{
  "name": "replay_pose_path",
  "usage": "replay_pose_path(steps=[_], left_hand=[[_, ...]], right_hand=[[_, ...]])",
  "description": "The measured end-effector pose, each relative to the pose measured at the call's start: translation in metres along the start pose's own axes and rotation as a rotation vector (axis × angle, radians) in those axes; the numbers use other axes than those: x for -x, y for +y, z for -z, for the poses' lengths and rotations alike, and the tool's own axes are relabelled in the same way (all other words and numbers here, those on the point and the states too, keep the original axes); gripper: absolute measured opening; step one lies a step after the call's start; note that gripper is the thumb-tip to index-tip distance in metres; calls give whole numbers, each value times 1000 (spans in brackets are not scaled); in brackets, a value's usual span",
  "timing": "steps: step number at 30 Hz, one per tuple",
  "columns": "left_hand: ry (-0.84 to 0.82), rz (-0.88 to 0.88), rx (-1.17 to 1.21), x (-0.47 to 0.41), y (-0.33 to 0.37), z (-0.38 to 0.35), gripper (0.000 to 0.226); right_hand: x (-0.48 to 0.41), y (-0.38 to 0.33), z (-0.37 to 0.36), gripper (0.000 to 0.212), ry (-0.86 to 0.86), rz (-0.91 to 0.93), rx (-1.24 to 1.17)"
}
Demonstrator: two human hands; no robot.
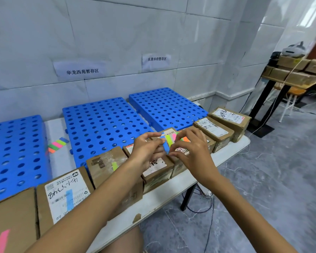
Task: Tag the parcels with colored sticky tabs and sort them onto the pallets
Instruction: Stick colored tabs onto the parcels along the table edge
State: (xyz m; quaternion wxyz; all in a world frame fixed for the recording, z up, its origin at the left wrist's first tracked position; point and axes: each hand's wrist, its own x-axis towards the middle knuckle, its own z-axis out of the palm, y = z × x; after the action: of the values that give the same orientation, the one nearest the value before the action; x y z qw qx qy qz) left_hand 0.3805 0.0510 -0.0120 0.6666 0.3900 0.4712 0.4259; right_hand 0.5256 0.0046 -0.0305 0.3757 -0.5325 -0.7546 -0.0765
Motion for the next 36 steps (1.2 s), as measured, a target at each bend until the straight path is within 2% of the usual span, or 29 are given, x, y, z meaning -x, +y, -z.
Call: replay_pose_path(steps=[2, 5, 7, 10, 12, 16, 20, 24, 26, 29, 31, 33, 36], left_hand=[[36, -34, -23, -10, 2, 3, 24], [100, -87, -6, -24, 6, 9, 22], [135, -127, -11, -31, 9, 14, 21], [153, -166, -47, -38, 9, 18, 19], [162, -171, -61, -41, 7, 20, 19], [171, -164, -57, -45, 5, 21, 20], [173, -168, -56, -46, 4, 26, 20], [169, -156, -52, -44, 1, 28, 22], [127, -148, -62, -39, 1, 25, 21], [28, -144, -100, -30, 1, 17, 21], [-19, -158, -117, -26, -1, 11, 21], [-37, -175, -120, -24, -3, 9, 18], [-70, -206, -171, -18, -4, 4, 16]], right_hand=[[-4, 4, 6, 9, -27, 5, -52], [-19, 17, 19, 15, 56, -28, -41], [-34, 33, 22, 10, 42, -101, -5], [-52, 56, 8, 6, -249, -257, 7], [-56, 67, -12, 6, -352, -291, 48], [-47, 78, -47, 8, -294, -376, 77], [-35, 86, -55, 18, -207, -346, 70], [-27, 85, -45, 39, -322, -316, 23], [-21, 83, -37, 42, -276, -290, -11], [-19, 69, -24, 30, -56, -282, -82], [-21, 55, -17, 27, 58, -203, -46], [-23, 45, -14, 36, 99, -134, 14], [-19, 35, 0, 54, 230, -196, 60]])
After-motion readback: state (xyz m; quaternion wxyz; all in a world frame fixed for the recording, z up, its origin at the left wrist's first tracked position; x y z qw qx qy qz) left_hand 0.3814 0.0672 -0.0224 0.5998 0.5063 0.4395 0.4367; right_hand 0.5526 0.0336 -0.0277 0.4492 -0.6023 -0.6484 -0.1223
